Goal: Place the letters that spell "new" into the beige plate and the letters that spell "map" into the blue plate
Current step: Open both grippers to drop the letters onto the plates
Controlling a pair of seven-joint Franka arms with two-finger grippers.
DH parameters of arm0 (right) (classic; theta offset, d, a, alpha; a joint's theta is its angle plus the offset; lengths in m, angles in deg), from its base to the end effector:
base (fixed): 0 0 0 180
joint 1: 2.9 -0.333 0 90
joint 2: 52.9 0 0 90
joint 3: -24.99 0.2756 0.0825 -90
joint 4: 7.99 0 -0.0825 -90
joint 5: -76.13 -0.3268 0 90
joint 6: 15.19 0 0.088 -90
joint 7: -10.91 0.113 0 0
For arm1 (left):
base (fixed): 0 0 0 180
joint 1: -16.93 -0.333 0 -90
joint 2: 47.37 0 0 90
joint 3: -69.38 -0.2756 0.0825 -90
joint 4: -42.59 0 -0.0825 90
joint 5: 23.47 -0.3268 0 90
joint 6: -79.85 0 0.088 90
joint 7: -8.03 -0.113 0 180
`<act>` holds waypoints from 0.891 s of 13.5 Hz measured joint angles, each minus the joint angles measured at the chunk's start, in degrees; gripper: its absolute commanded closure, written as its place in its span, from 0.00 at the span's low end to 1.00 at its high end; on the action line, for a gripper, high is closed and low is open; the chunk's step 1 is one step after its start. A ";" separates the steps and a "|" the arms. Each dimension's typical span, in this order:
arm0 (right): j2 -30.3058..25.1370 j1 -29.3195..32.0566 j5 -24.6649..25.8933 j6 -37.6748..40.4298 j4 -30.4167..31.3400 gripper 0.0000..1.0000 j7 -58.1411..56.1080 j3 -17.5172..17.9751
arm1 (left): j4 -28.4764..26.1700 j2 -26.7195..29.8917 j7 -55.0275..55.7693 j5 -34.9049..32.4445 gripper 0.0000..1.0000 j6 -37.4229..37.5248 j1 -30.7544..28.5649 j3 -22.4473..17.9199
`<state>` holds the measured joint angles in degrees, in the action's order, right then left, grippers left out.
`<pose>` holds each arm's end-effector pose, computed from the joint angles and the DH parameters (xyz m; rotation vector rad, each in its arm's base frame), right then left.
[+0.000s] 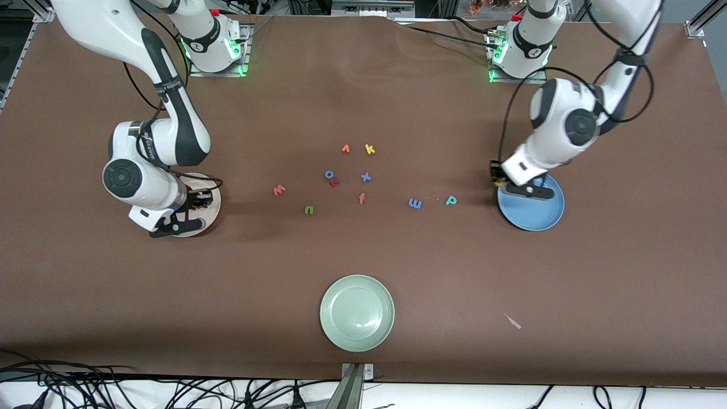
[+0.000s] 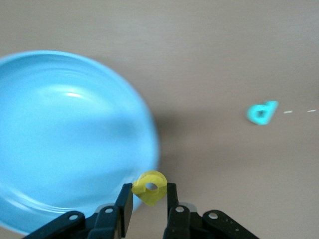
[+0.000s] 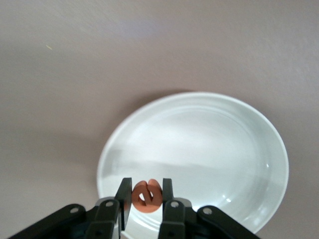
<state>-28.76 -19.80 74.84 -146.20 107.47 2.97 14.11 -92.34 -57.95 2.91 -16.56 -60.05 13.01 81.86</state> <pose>0.5304 0.0576 0.2343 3.0520 0.3655 -0.2202 0.4562 -0.0711 0.2472 3.0203 -0.2133 -0.1495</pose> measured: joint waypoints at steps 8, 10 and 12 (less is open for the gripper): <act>-2.23 -0.47 -0.70 -5.19 3.66 0.00 6.03 1.13 | -0.20 -1.29 -4.49 -1.28 0.30 -1.22 -1.04 -0.84; -2.35 -0.76 -0.76 -4.80 2.38 0.00 15.69 4.34 | -0.13 -1.32 -4.41 -1.27 0.30 -1.94 0.36 -0.72; -2.35 -1.26 -0.78 -4.75 2.08 0.00 26.46 7.25 | 1.51 -1.98 -2.55 0.39 0.30 -2.30 4.24 -0.56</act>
<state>-31.10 -21.06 74.06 -150.95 109.56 29.44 21.36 -90.82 -59.93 0.36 -16.18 -62.35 17.25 81.30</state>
